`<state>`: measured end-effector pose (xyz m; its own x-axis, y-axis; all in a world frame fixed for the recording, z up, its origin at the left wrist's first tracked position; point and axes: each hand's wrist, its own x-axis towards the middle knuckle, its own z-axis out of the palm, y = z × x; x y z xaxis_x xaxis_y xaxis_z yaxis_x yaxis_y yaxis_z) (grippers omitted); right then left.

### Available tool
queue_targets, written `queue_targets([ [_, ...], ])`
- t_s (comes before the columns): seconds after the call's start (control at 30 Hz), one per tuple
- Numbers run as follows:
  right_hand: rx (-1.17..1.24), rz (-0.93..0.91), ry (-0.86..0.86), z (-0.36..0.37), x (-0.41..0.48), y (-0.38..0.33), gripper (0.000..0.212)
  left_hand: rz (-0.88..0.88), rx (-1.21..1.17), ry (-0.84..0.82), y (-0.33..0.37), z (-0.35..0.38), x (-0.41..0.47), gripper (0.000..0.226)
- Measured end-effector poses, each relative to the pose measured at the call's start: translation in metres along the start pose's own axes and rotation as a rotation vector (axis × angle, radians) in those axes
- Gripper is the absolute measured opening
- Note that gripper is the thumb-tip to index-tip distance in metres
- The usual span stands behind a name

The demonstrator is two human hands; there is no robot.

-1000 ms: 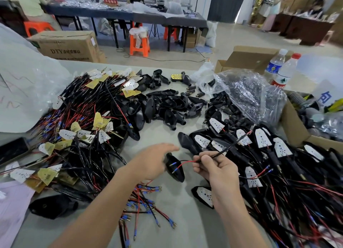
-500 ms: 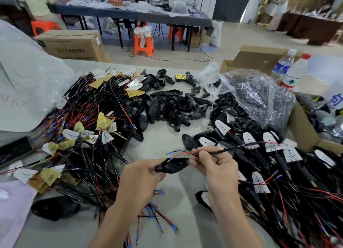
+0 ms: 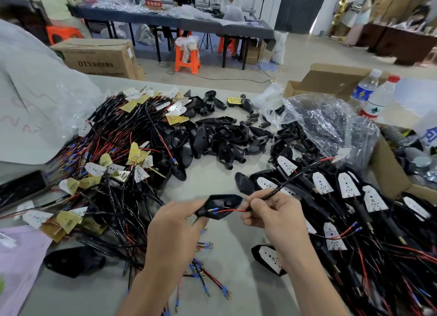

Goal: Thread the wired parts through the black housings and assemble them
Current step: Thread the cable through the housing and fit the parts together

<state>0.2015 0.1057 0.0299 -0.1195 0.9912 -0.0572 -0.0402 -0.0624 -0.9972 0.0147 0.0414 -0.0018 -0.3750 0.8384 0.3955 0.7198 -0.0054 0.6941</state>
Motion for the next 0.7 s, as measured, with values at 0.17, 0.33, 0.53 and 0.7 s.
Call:
queue_targets([
  [0.17,0.032,0.059,0.04,0.003,0.001,-0.007,0.021,0.151,0.076,0.086,-0.003,0.003,-0.006,0.055],
  [0.33,0.151,0.148,0.181,0.008,0.002,-0.013,0.018,0.292,0.115,0.137,-0.006,0.007,-0.009,0.046],
  [0.53,0.337,0.246,0.199,0.014,-0.001,-0.02,0.023,0.32,0.124,0.154,-0.007,0.011,-0.01,0.034],
  [0.7,0.214,0.206,0.148,0.012,-0.003,-0.019,0.022,0.171,0.066,0.108,-0.007,0.01,-0.012,0.057],
])
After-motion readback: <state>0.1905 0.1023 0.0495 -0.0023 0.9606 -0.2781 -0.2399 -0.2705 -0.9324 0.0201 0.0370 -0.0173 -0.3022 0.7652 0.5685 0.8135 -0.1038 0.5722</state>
